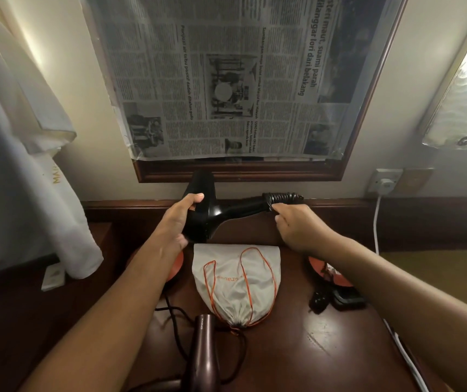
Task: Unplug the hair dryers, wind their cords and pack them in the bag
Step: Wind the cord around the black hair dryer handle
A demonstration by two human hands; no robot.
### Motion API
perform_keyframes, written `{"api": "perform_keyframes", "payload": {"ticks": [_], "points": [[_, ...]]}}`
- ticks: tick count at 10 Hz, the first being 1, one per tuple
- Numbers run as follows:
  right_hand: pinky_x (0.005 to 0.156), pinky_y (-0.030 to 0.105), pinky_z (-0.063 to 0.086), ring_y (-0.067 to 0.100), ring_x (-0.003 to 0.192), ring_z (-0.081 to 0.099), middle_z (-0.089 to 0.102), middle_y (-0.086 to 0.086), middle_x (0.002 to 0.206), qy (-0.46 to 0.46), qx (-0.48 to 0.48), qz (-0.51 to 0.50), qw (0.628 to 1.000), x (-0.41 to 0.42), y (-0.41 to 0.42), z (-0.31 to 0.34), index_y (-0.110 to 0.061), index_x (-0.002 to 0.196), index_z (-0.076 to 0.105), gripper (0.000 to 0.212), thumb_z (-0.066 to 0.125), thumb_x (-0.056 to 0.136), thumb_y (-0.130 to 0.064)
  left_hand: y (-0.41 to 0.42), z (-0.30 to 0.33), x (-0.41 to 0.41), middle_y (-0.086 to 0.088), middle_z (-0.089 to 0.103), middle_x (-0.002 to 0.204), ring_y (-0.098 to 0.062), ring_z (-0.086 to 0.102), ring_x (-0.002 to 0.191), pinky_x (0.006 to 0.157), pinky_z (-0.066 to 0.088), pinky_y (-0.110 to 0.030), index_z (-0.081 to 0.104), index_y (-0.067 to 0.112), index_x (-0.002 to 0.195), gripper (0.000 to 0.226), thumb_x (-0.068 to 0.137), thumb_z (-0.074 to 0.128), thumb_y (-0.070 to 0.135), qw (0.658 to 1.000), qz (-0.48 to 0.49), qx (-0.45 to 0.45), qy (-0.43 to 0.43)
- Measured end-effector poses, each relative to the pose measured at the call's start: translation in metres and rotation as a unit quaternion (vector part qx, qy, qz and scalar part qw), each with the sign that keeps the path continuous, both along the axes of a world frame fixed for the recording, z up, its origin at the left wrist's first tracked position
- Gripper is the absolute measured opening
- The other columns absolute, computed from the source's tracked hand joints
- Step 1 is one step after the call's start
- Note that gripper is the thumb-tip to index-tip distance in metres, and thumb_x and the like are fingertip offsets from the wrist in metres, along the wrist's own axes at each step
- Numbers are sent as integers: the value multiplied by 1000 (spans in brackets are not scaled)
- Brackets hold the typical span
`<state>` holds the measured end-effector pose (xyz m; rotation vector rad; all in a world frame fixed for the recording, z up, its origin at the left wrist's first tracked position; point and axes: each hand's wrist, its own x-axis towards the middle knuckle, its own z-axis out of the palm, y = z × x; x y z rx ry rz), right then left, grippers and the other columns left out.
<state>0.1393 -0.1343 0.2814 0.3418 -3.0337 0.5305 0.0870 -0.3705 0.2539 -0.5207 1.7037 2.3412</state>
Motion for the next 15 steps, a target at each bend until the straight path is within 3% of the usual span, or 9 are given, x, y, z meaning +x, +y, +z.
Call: {"api": "perform_keyframes", "payload": {"ticks": [3,5,6,7,10,12,13,14,15], "points": [[35,23,34,11,41,42,52,8,63,-153,-448,-97,875,9,-3,-34,-1,89,59,27,46,100,-22,5,11,1,-15,63,101,-30,62,92,83,52,-42,58,12,106,32,82,66,31,999,-21,35,0],[35,17,19,10,38,25,38,1,50,-245,-603,-79,756,8,0,-55,-4,86,57,40,40,101,-36,5,13,3,-16,63,106,-32,62,94,79,53,-42,57,12,113,41,80,66,35,997,-44,56,5],[37,19,21,8,41,27,40,1,56,-264,-665,-55,696,8,2,-62,-2,92,58,32,36,102,-23,3,14,4,-15,64,100,-30,62,89,76,53,-39,58,11,109,38,81,64,35,996,-63,61,9],[40,22,27,11,45,32,42,4,62,-246,-662,-63,705,7,4,-62,-1,98,59,26,38,101,-14,1,14,5,-14,65,92,-29,62,84,74,52,-37,60,10,106,36,82,62,36,994,-84,70,2],[43,24,25,14,49,31,41,3,61,-158,-465,-89,867,-5,13,-54,0,96,65,32,41,102,-20,-6,13,8,-15,63,96,-30,60,86,72,50,-37,59,9,111,44,79,63,39,990,-133,47,-2],[43,20,30,11,47,37,43,5,60,-133,-396,-63,906,-8,17,-44,3,85,65,34,47,99,-22,-13,14,13,-14,66,92,-28,63,80,69,50,-34,59,7,114,47,79,64,37,985,-164,47,3],[85,17,50,40,89,61,49,41,80,-102,-345,-91,929,-14,32,-43,13,97,58,44,34,103,-23,-17,16,14,-13,67,87,-26,63,77,69,50,-33,60,7,112,47,78,64,38,984,-178,30,0],[96,24,49,30,112,59,60,27,111,-44,14,-92,995,-31,51,-41,2,127,53,39,33,93,10,-20,19,14,-14,68,84,-26,65,74,68,50,-33,60,5,110,43,81,61,37,980,-198,12,-10],[69,39,54,26,76,67,67,10,75,-116,-71,-48,990,-25,50,-16,1,79,66,10,61,85,-5,-21,20,15,-12,69,77,-23,66,66,67,49,-32,61,6,105,37,84,57,36,976,-217,11,-14]]}}
